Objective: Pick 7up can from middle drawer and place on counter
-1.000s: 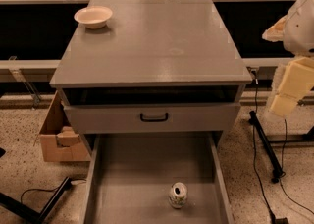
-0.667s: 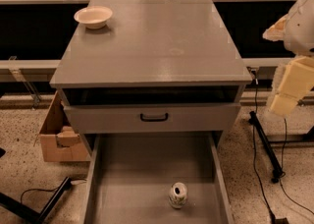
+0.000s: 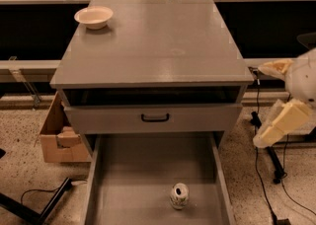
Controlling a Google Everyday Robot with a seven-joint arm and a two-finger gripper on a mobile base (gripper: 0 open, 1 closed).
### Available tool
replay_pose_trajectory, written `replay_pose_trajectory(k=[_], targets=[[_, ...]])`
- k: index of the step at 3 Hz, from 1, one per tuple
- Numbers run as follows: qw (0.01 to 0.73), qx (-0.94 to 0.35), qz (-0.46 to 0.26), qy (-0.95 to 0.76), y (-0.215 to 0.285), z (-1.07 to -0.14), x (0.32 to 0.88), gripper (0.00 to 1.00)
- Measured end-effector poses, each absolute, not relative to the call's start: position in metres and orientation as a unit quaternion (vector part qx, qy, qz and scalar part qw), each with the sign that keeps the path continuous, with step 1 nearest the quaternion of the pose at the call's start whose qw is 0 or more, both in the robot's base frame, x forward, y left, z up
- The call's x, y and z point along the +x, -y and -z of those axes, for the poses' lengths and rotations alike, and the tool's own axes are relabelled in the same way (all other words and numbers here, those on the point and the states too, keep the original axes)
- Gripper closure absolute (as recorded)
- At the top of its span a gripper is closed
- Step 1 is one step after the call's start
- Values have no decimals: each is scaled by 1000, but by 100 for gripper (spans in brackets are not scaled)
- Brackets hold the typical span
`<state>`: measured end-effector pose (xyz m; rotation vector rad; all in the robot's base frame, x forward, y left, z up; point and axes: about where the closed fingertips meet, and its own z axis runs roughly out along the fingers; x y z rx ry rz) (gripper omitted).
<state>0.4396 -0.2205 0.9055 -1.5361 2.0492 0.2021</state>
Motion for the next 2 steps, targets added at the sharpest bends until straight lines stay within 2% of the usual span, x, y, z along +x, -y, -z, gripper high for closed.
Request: replay_pose_trajectory(k=[2], targets=[[458, -510, -184, -705, 183, -823, 449, 0]])
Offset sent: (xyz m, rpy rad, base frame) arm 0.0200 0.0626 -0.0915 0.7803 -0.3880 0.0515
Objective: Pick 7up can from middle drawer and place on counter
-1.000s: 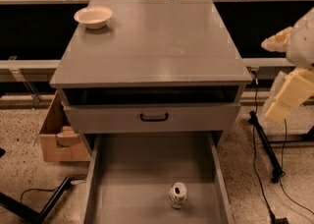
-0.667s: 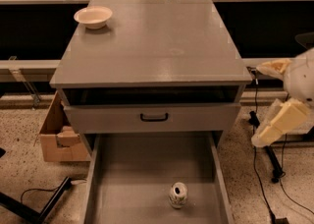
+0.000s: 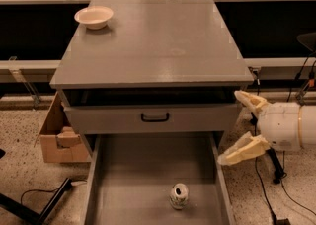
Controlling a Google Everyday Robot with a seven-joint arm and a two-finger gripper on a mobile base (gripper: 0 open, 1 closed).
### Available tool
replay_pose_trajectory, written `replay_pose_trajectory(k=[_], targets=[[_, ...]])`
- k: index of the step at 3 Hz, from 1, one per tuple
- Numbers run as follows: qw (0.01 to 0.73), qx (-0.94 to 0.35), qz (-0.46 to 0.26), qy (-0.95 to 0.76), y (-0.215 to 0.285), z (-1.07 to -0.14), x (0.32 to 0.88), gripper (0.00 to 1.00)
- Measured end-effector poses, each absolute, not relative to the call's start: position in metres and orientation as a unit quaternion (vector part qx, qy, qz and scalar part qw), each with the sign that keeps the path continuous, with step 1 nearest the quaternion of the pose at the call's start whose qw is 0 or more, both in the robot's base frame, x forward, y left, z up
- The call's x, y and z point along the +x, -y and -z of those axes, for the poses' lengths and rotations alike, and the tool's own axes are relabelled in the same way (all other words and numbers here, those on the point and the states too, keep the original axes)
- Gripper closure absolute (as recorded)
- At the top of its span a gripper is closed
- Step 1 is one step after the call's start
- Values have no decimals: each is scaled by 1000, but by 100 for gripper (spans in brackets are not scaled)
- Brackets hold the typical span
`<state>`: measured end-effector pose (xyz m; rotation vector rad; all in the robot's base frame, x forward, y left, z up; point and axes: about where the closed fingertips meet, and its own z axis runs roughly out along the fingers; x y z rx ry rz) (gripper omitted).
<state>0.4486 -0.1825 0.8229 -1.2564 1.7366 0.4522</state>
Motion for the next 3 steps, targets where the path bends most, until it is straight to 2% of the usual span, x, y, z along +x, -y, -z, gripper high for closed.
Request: replay_pose_trajectory(k=[1, 3], targets=[[534, -482, -237, -654, 156, -800, 462, 0], [529, -487, -230, -656, 153, -798, 464, 0]])
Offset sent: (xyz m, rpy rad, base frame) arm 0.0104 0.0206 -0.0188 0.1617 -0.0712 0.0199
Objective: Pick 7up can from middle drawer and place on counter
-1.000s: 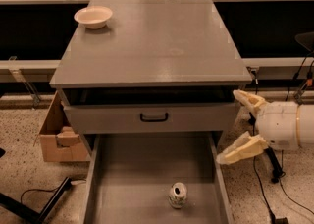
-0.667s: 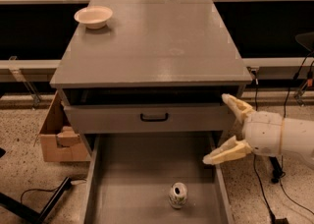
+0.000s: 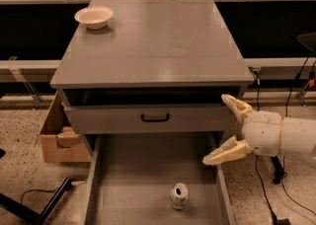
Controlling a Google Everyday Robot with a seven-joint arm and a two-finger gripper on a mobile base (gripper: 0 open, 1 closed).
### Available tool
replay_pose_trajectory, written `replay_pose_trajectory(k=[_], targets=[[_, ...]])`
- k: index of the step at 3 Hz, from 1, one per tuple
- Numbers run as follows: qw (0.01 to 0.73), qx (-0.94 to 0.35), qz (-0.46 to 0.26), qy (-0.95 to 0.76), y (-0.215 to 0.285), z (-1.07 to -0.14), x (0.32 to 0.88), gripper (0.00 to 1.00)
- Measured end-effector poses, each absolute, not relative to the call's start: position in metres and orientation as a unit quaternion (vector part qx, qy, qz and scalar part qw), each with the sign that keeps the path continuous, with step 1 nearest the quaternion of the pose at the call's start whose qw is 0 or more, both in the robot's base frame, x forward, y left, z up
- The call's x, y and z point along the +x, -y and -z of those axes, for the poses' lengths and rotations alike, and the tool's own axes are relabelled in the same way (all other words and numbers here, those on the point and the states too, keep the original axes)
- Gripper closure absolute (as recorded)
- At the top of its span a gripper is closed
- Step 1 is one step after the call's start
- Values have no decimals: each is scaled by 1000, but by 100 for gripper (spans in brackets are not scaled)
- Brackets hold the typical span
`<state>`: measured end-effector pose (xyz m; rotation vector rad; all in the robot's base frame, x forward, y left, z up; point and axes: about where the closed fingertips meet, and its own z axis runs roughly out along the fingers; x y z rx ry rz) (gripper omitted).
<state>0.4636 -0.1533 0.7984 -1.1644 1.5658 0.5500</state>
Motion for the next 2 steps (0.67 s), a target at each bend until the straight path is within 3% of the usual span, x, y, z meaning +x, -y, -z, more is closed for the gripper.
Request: replay_pose_trajectory(k=[2], targets=[[516, -496, -274, -642, 155, -688, 454, 0]])
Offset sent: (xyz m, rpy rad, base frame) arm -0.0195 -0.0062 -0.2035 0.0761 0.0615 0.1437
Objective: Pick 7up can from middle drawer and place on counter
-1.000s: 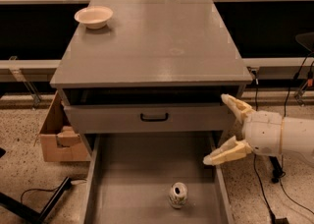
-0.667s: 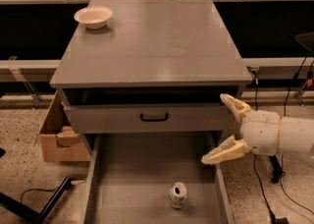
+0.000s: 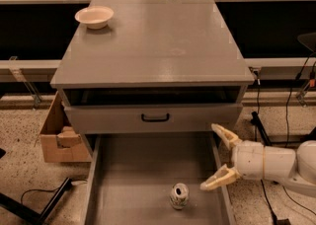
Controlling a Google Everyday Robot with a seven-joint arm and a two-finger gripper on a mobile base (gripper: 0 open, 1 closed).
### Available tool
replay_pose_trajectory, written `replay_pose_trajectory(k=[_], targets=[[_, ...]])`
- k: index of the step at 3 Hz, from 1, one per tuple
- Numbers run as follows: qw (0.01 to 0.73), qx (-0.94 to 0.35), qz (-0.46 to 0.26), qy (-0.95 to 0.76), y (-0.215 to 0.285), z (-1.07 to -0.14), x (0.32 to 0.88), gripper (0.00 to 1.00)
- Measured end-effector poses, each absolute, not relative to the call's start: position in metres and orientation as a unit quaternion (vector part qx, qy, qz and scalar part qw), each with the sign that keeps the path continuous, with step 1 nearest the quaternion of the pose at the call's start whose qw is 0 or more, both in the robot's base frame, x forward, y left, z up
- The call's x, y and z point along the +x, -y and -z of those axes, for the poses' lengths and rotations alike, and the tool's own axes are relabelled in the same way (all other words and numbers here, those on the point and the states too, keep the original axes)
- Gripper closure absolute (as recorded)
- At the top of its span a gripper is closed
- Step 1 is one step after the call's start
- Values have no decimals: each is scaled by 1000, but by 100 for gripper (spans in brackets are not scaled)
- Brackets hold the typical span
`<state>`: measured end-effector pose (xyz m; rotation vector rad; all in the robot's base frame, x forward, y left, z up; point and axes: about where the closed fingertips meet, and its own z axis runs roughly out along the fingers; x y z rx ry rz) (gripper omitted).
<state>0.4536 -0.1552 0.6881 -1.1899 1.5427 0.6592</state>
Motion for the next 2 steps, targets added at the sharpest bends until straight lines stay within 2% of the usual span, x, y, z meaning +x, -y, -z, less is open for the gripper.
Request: replay_pose_trajectory(k=[2], targets=[[504, -514, -301, -626, 146, -575, 444, 0]])
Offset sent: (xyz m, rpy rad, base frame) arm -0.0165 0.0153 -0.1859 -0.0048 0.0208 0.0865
